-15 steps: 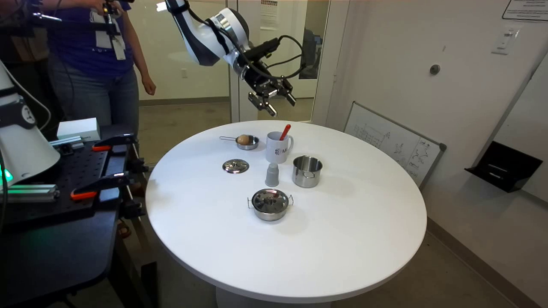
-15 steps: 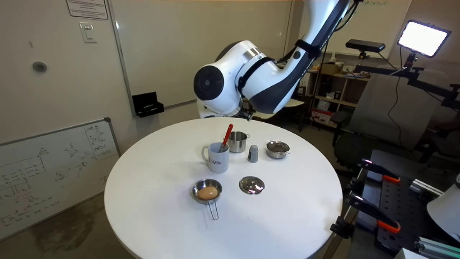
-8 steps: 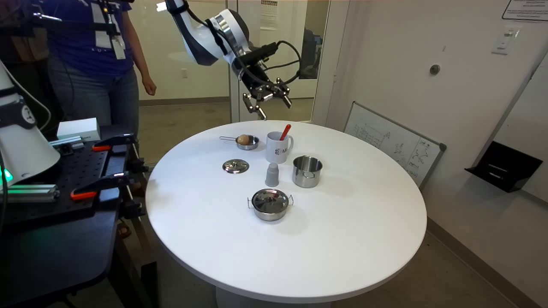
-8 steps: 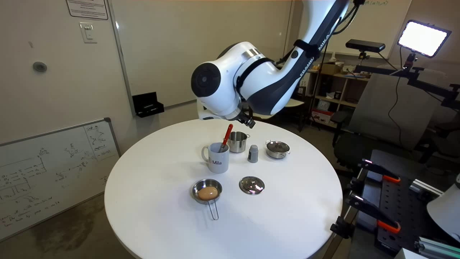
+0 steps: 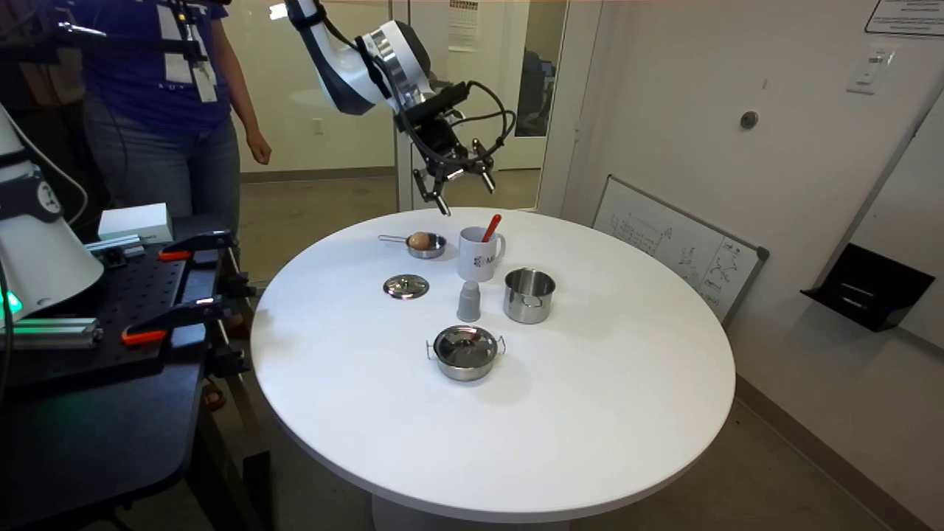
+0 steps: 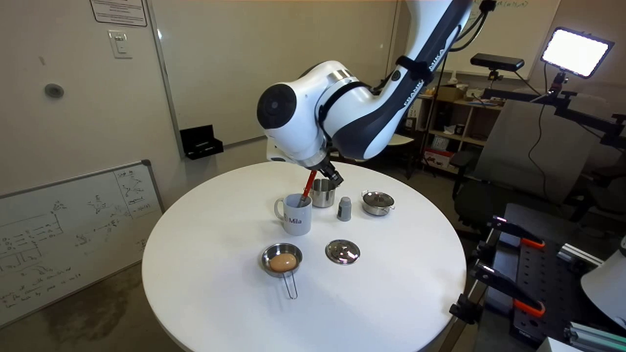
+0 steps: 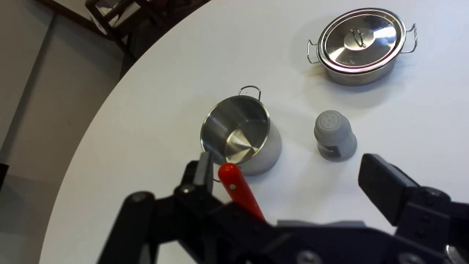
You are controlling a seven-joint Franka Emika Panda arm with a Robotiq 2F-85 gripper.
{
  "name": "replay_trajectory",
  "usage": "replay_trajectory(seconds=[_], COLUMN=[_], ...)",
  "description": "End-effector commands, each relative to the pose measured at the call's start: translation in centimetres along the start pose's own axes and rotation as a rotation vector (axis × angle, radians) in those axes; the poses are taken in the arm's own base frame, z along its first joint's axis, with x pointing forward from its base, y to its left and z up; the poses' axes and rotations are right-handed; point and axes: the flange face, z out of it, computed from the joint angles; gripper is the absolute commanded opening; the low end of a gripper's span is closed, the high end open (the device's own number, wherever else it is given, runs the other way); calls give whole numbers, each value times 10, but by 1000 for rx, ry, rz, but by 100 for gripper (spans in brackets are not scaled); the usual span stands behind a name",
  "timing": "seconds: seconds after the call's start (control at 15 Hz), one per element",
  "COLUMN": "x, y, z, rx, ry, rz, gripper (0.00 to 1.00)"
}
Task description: Put the fork into the mug.
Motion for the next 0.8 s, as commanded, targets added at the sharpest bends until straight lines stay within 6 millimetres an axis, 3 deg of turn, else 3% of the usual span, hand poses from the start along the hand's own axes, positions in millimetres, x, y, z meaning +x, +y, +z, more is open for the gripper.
replay_trajectory(seconds=[0.0,0.2,0.27,0.33,0.6,0.73], x=[5,11,-48,-2,-45,-47], y=[3,-1,22,0,29,27], z=[0,-1,10,1,19,18], rx=[-4,56,90,44,76,79], ry=[-25,22,39,8,24,27], rz=[92,210,253,172,257,257], gripper=[100,100,100,100,100,100])
